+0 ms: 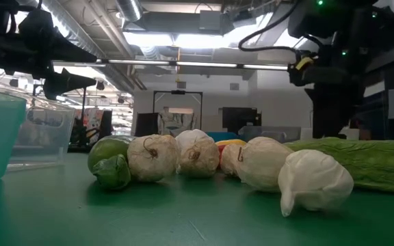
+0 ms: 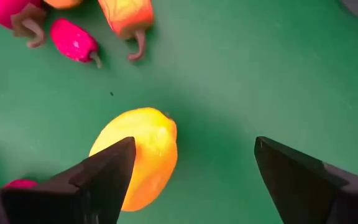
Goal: Sort produce into baskets
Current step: Put the yellow lemon into the top black bin
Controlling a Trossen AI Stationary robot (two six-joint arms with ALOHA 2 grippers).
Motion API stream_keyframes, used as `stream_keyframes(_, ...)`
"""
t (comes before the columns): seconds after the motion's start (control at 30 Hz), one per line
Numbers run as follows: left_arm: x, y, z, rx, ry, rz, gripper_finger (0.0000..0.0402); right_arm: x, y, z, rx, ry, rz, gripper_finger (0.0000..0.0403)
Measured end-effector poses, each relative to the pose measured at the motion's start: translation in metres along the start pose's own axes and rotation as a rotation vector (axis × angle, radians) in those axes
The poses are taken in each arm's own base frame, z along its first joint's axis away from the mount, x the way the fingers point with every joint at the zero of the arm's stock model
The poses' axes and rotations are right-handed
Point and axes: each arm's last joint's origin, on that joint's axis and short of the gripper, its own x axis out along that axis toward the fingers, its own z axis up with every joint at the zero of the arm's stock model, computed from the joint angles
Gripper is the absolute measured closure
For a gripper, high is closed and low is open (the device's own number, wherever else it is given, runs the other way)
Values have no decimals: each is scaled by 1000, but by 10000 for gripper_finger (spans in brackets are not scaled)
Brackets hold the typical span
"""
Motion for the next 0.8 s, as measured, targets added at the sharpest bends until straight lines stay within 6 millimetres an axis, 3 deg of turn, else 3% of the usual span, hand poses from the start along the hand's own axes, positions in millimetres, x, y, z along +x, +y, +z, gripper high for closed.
stream_keyframes(0.37, 0, 0, 0, -4, 0, 0, 73, -7, 13, -8, 49, -47, 69, 72)
stream_keyframes(0.8, 0, 0, 0, -19, 0, 0, 73, 21, 27, -21, 85, 2, -29, 72)
